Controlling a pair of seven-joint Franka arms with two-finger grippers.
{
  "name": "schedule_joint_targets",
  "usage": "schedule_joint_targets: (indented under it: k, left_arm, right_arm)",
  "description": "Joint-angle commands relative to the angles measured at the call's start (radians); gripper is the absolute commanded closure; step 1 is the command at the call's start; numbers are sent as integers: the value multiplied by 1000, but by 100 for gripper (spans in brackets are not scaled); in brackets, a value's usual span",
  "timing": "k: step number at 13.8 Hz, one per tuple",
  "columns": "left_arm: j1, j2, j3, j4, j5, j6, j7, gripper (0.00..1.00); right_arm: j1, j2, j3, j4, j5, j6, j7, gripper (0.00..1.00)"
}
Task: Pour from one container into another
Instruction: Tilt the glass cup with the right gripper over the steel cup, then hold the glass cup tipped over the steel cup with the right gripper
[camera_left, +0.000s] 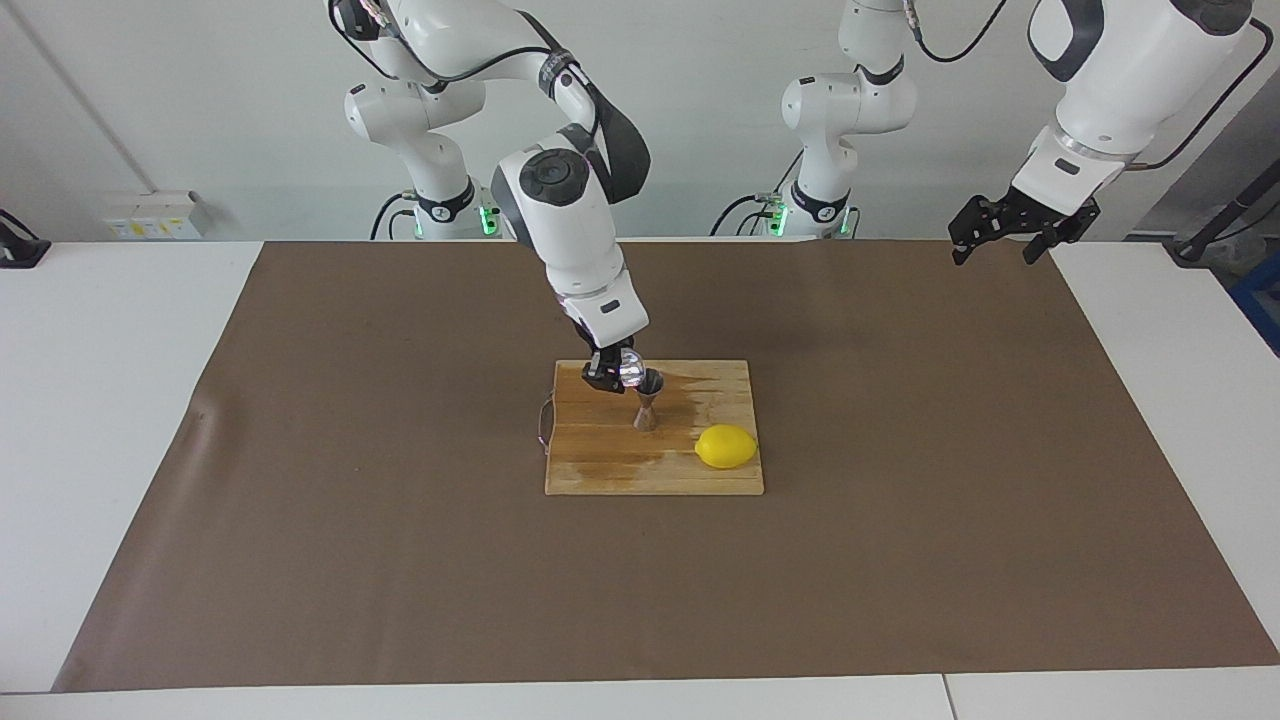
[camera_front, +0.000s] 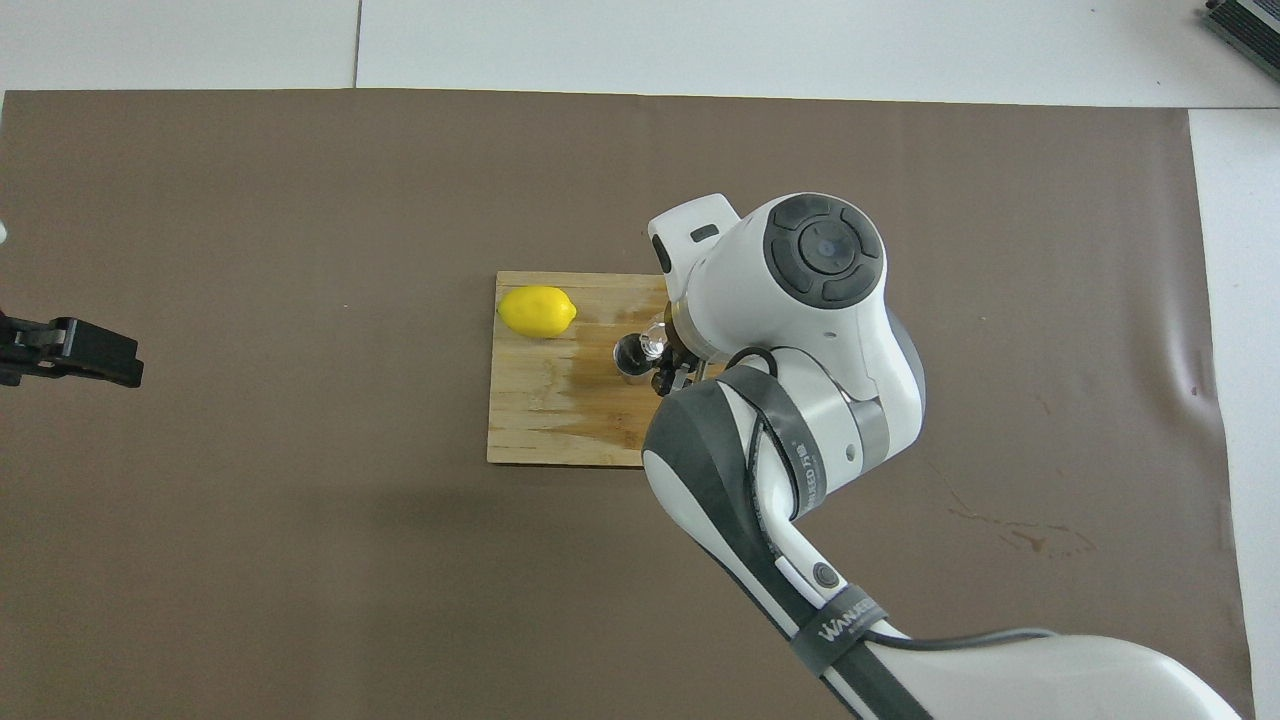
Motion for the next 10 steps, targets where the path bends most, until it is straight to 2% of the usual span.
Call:
schedule_joint_targets:
  k: [1, 10]
  left_arm:
    - [1, -13, 2, -8, 20, -1, 13, 0]
    - [1, -13, 2, -8, 19, -1, 13, 0]
  right_arm:
    - [12, 27, -7, 52, -48, -38, 48, 100]
    - [24, 61, -7, 106, -106, -93, 79, 100]
